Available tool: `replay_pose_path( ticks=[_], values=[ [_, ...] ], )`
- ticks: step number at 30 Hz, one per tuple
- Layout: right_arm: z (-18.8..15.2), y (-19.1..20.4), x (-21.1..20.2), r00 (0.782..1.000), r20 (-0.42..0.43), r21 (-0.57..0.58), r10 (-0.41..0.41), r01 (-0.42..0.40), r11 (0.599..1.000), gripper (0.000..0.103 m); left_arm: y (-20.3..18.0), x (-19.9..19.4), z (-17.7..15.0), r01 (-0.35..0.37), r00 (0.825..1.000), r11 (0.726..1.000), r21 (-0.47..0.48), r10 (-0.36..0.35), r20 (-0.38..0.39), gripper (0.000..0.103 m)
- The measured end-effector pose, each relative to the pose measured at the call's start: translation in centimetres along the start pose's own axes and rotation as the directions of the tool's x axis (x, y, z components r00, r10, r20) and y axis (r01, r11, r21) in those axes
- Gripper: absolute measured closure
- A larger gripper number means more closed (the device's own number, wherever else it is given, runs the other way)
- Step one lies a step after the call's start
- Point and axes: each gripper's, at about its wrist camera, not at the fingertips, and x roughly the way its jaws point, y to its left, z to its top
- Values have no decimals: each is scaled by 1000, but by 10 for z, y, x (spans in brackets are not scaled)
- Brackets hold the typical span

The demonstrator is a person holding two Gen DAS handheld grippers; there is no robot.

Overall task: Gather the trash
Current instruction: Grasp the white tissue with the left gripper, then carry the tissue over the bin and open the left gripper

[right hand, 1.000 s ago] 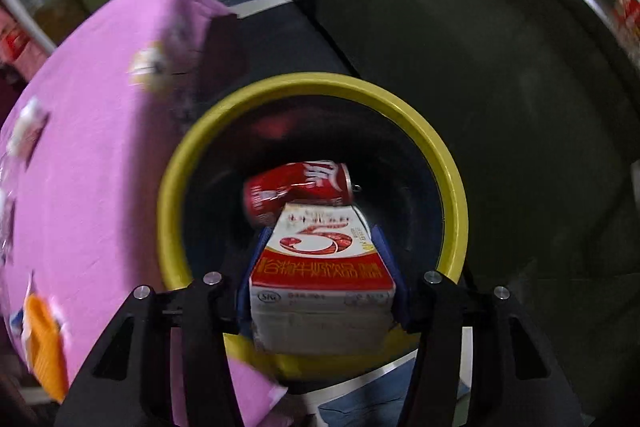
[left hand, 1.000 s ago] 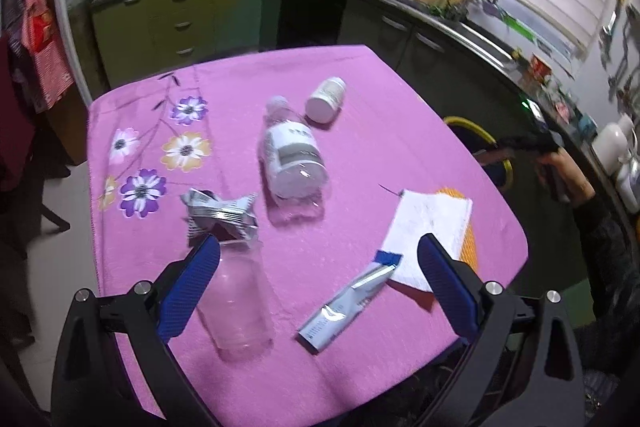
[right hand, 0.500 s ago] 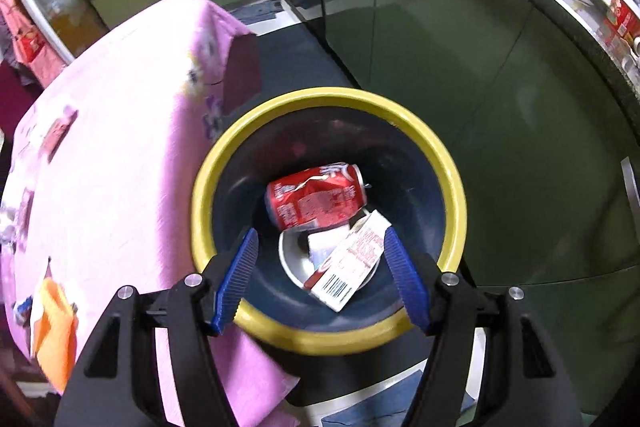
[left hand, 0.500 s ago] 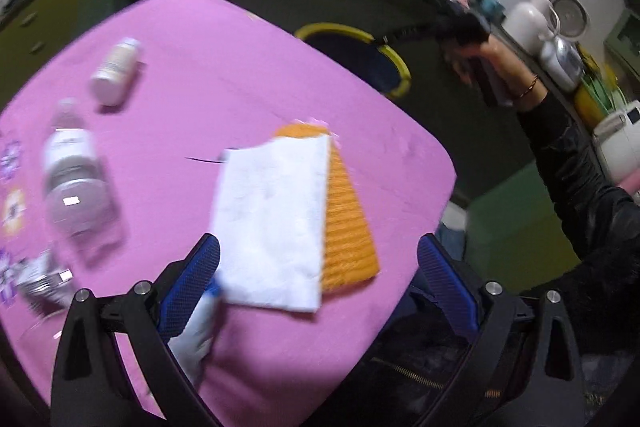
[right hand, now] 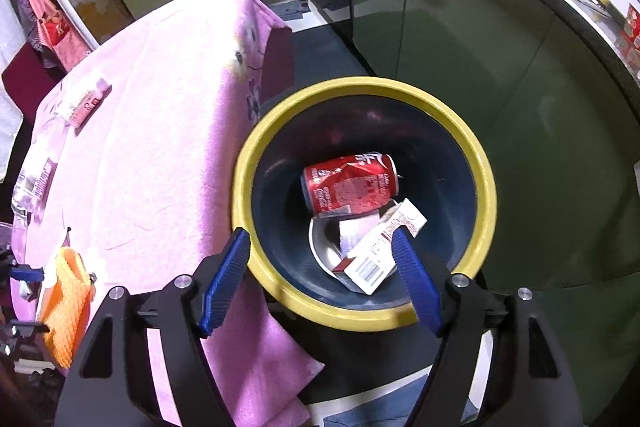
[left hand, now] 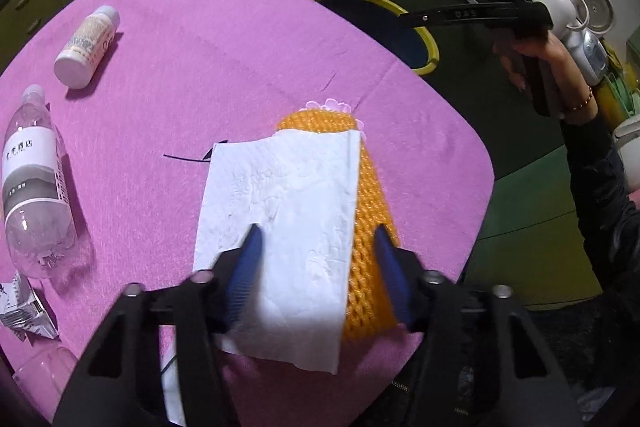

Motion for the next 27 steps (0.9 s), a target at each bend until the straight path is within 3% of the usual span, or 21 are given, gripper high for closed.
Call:
replay_pose_path(
  ticks=[3, 9, 13, 27],
  values=[
    [0, 4, 0, 1000, 1, -7, 16, -16, 1000, 30, 2, -3, 1, 9, 1000, 1000, -7, -9, 6, 61],
    [-4, 11, -1, 999, 4, -17, 43, -42, 999, 30, 9, -3, 1, 38, 999, 999, -11, -39, -26, 92],
    [-5, 14, -3, 999, 7, -21, 50, -50, 999, 30, 11, -4, 2, 47, 999, 999, -12, -47, -26, 102],
    [-7, 11, -9, 998, 19, -13, 63, -62, 998, 30, 12, -78, 26, 54, 989, 998, 11, -55, 134, 102]
  ],
)
